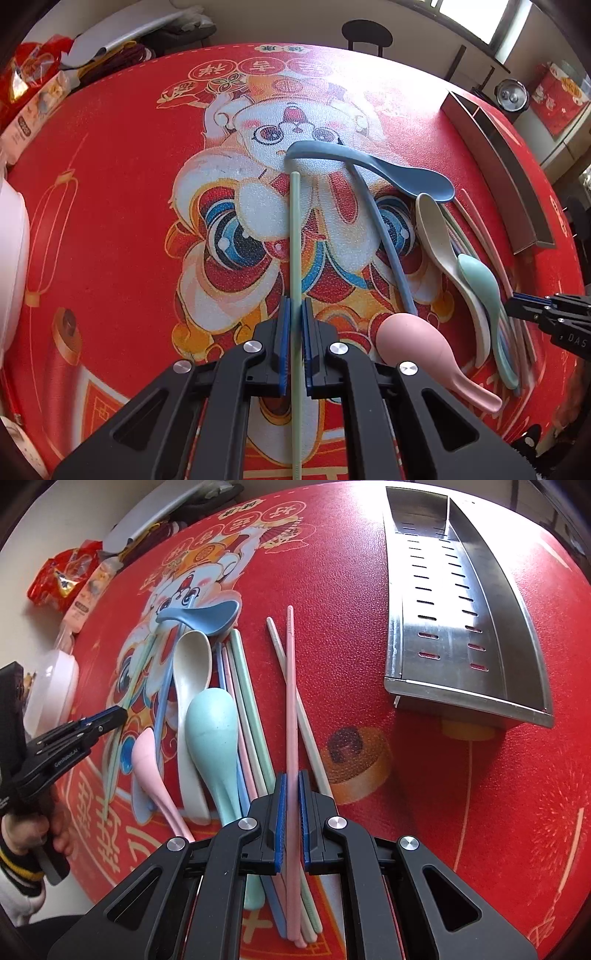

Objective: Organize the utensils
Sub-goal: 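Close the right gripper on a pink chopstick while the left gripper grasps a green chopstick, then lift the chopsticks with both grippers and carry them over the steel tray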

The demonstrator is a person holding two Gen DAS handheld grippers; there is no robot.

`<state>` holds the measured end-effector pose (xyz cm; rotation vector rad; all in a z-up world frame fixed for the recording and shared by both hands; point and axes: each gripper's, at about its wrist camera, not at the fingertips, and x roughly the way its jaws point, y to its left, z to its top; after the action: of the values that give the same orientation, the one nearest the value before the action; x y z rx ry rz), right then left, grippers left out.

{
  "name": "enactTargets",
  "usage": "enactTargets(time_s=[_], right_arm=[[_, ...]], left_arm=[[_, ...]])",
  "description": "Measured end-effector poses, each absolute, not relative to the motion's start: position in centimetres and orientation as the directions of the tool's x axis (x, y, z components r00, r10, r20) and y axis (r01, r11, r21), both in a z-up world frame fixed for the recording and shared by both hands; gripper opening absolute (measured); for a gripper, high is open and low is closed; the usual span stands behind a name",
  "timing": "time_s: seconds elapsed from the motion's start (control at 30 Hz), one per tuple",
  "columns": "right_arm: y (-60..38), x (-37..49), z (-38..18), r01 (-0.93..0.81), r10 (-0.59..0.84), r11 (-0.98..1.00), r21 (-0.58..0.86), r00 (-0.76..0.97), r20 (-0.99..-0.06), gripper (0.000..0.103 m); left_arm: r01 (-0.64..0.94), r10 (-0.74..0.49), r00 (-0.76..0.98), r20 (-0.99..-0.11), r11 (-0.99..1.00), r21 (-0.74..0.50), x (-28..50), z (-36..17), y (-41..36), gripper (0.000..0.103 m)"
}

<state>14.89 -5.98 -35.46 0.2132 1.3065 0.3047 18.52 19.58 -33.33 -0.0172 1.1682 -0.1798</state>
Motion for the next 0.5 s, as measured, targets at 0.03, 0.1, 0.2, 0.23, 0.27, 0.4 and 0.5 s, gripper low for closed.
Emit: enactTargets(time_s=[0.03, 0.1, 0.2, 0.23, 0.27, 0.4, 0.5], right_arm=[[-5.9, 14.9, -35.4, -0.102, 0.334, 0.942, 0.319, 0.231, -0.914, 0.007], [-5.8, 14.9, -35.4, -0.104, 0.324, 0.946, 0.307, 0.234, -0.917, 0.007], [-5.3, 14.8, -35.3, -0.12, 0.291, 0.955, 0.27, 0.239, -0.926, 0.007], [-5.1, 14.8, -35.2, -0.125, 0.281, 0.958, 0.257, 0.241, -0.929, 0.007], [-5.0, 14.8, -35.2, -0.127, 0.271, 0.961, 0.246, 0.242, -0.932, 0.007], [-5.0, 14.8, -35.2, -0.115, 0.259, 0.965, 0.237, 0.245, -0.934, 0.007], [-5.2, 14.8, -35.2, -0.107, 0.264, 0.964, 0.245, 0.245, -0.933, 0.007]], left_arm=[[0.128, -0.157, 0.378, -0.913, 0.985, -0.116, 18.3, -33.3, 19.9, 0.007], [0.133, -0.156, 0.377, -0.913, 0.985, -0.113, 17.8, -33.2, 20.1, 0.007], [0.136, -0.158, 0.372, -0.915, 0.984, -0.115, 17.1, -33.3, 19.8, 0.006], [0.134, -0.165, 0.371, -0.914, 0.983, -0.123, 16.9, -33.3, 19.9, 0.006], [0.132, -0.17, 0.371, -0.913, 0.983, -0.13, 16.7, -33.3, 20.0, 0.006], [0.1, -0.193, 0.374, -0.907, 0.981, -0.167, 16.2, -33.4, 20.6, 0.006], [0.073, -0.238, 0.359, -0.902, 0.971, -0.228, 16.0, -33.4, 21.1, 0.006]])
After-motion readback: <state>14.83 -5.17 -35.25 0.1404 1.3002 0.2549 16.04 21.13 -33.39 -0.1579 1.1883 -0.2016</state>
